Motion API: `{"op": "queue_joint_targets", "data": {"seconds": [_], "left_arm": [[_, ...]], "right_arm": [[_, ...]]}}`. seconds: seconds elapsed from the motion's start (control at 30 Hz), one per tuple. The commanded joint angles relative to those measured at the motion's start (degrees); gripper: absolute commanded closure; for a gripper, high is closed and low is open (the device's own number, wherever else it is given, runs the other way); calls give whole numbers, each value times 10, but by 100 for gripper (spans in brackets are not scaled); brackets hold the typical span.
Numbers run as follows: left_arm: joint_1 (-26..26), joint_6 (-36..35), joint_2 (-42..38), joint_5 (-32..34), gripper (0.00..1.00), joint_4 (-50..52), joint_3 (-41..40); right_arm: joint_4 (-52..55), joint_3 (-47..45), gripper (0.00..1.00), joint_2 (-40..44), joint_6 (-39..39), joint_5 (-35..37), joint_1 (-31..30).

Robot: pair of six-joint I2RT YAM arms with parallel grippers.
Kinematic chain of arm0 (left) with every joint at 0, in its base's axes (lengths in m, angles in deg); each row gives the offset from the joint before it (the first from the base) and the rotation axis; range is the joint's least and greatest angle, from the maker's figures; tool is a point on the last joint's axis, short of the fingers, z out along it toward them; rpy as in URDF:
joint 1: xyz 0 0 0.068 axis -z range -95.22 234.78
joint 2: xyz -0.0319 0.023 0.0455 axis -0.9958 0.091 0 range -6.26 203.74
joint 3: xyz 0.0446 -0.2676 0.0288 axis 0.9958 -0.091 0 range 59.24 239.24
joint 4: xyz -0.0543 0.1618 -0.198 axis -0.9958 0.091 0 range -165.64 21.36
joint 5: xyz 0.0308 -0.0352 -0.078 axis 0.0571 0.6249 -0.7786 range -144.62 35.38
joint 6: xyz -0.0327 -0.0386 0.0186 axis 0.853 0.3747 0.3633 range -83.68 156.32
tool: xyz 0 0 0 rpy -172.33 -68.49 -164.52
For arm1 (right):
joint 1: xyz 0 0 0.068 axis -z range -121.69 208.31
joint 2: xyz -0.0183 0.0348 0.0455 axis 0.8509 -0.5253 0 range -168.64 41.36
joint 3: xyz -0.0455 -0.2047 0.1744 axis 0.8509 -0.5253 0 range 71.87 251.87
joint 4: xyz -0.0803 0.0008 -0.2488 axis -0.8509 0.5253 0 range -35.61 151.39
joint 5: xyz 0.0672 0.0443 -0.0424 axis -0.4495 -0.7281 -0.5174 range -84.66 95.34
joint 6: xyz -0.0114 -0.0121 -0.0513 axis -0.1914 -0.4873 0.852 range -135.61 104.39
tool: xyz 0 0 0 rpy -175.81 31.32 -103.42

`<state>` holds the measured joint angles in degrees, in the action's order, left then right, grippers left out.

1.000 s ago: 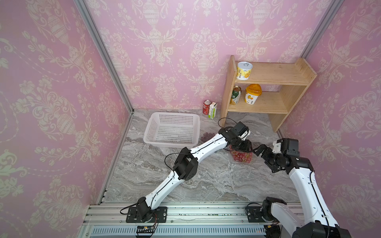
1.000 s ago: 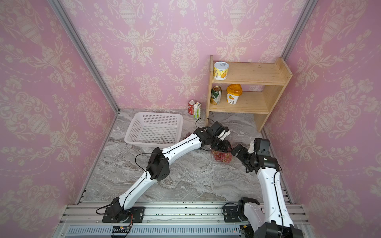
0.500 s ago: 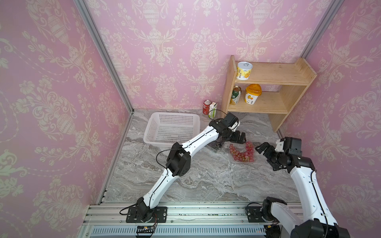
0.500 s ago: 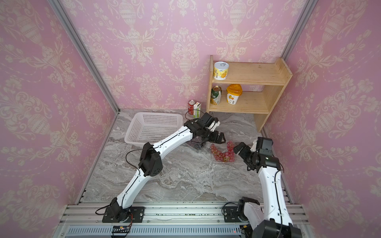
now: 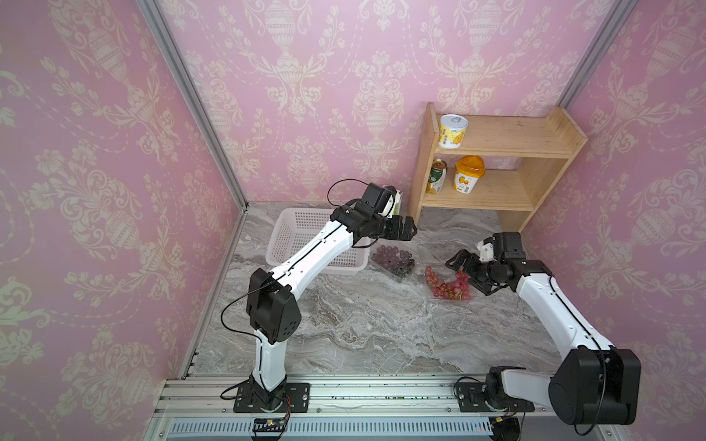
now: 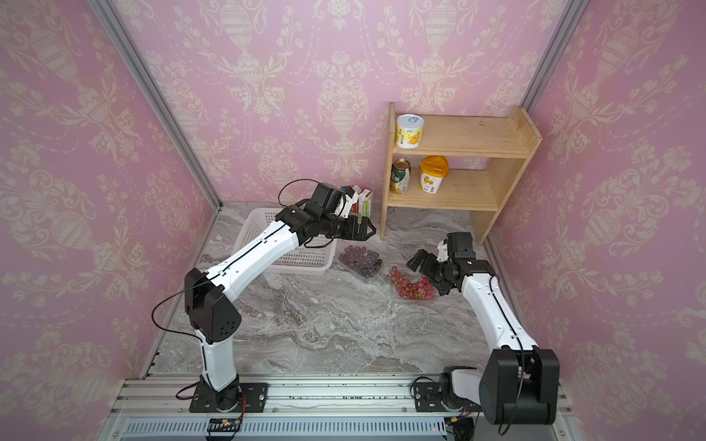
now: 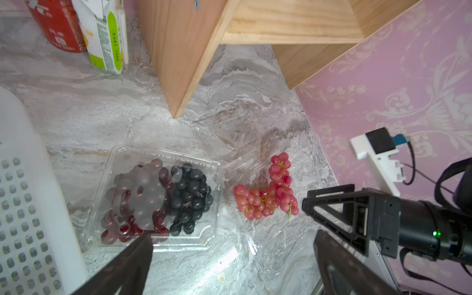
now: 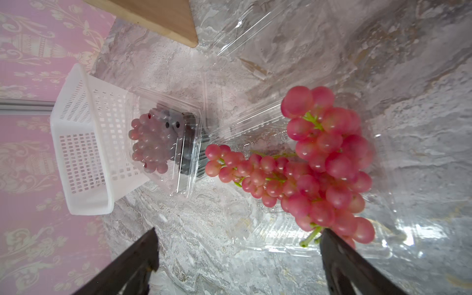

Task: Pack grapes into containers
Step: Place the grape into the packing box.

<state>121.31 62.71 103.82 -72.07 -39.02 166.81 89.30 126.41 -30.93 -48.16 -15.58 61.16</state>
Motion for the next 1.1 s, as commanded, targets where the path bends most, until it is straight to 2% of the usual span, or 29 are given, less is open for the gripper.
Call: {"op": "queue_joint_targets", "data": {"seconds": [0.0, 0.27, 0.37, 0.53, 0.7, 0.77, 0.9, 0.97, 1.07], "left_arm": [[-7, -13, -18, 0, 1, -20, -52], [-12, 0, -40, -14, 1, -48, -116], [-14, -1, -46, -12, 1, -52, -132], [-20, 11, -51, -15, 1, -64, -157], [-19, 48, -56, -46, 1, -109, -202], [-17, 64, -57, -60, 1, -132, -225], [-2, 78, -52, -73, 1, -162, -248], [9, 78, -48, -76, 1, -170, -247], [22, 87, -41, -77, 1, -191, -247]], "right_arm": [[7, -11, 0, -10, 14, 29, 1], [-62, -61, 1, -68, -11, 4, -34], [-68, -57, 0, -76, -14, 13, -68], [-88, -61, 1, -73, -61, 21, -119], [-16, -21, 0, -39, -34, 60, -131], [19, -5, 0, -4, -21, 77, -112], [35, -3, 0, 39, -21, 70, 7], [15, -10, 0, 20, -21, 40, 78], [-44, -18, 1, -50, -34, -21, 126]]}}
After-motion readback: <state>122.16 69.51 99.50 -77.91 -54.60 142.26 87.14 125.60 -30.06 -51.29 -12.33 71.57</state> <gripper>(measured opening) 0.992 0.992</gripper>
